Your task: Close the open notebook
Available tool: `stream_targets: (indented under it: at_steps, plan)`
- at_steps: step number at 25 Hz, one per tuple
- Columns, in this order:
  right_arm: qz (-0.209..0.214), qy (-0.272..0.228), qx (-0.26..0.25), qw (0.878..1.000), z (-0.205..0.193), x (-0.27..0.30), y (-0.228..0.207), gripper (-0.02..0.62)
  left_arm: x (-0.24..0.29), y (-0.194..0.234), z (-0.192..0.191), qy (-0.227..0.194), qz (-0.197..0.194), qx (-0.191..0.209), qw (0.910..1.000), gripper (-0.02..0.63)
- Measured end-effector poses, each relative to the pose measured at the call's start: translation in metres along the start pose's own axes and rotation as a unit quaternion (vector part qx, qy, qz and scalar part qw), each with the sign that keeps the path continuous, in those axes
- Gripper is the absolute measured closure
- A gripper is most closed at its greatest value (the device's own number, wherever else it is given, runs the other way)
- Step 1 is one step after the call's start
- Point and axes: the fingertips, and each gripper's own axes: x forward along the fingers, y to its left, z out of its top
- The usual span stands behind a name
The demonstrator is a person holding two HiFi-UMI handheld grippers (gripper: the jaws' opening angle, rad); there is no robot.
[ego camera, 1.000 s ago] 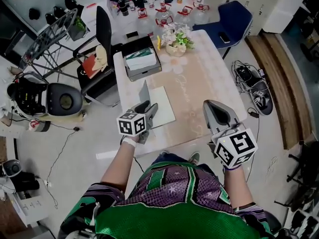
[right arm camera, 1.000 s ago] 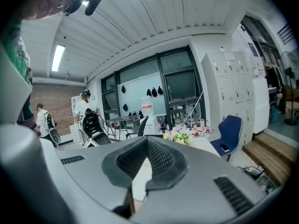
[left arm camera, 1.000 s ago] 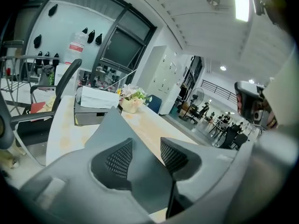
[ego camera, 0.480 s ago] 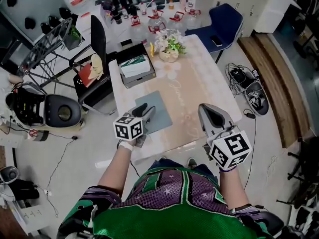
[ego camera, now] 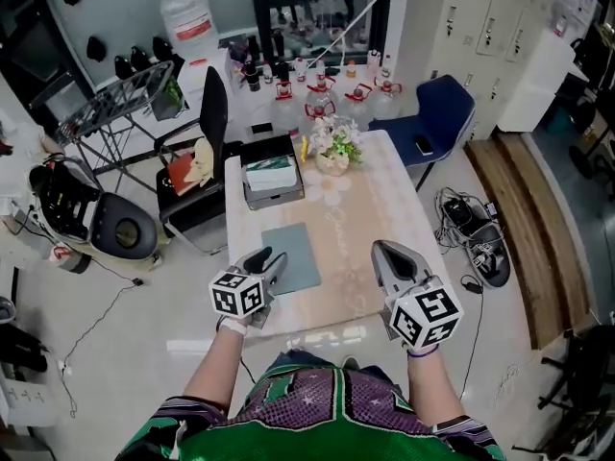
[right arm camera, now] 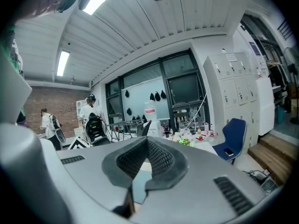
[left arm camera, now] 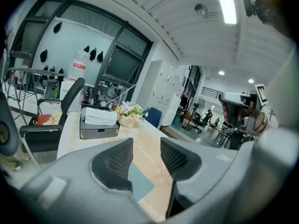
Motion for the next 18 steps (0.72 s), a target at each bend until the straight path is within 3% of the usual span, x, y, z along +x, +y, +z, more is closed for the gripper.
stream_targets:
  at_steps: [6,18]
  plan:
    - [0.023,-0.012,-0.004,1.0,0.005,-0.016,-0.001,0.593,-0.019,-0.023,0.008,-0.028,0.015,0.002,0.9995,0.417]
    - [0.024,-0.043,-0.002,0.999,0.012,-0.065,-0.031,0.594,-0.039,-0.103,0.044,-0.091,0.007,0.05,0.9946,0.417]
